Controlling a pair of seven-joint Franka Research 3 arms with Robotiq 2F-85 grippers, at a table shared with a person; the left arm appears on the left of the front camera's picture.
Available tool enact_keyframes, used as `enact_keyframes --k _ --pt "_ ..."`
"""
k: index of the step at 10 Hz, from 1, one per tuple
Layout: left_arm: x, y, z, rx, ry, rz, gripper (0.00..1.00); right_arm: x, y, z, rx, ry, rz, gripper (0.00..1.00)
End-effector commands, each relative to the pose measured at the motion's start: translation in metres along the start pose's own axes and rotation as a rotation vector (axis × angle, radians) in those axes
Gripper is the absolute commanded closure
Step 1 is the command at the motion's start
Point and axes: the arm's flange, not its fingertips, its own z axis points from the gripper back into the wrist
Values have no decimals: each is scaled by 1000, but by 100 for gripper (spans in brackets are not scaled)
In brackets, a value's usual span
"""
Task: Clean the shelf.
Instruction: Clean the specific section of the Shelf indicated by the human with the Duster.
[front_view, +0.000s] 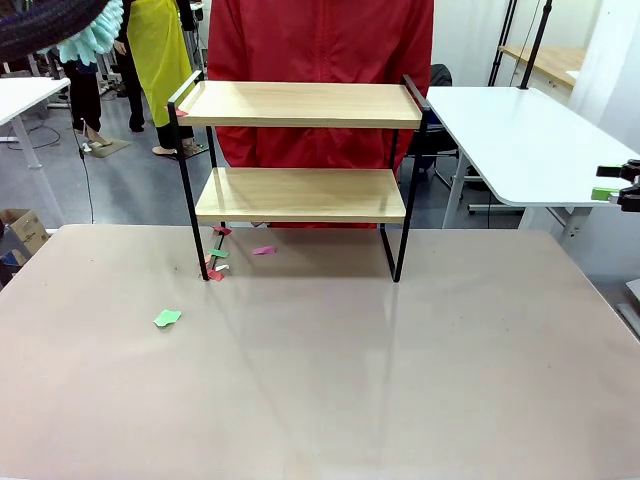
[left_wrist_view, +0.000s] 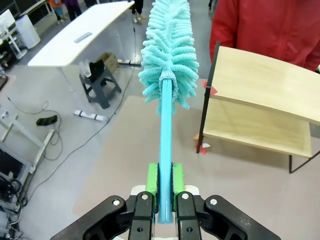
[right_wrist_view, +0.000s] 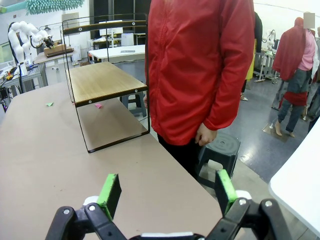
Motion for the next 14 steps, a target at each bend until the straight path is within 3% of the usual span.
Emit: enact_keyframes --k 1,9,10,11,13,14 --pt "-2 -2 1 9 4 -6 86 8 0 -1 -12 18 -4 0" --pt "-4 -4 -1 8 8 -10 86 8 0 -1 -12 18 -4 0" --pt "5 18 9 21 -34 -4 86 8 0 -1 -12 18 -4 0" --pt "14 41 19 -32 -78 6 86 8 0 -1 -12 18 -4 0" --pt "19 78 36 -228 -121 -88 86 8 0 -1 -12 18 -4 0" --pt "17 104 43 -389 -125 -163 86 8 0 -1 -12 18 -4 0"
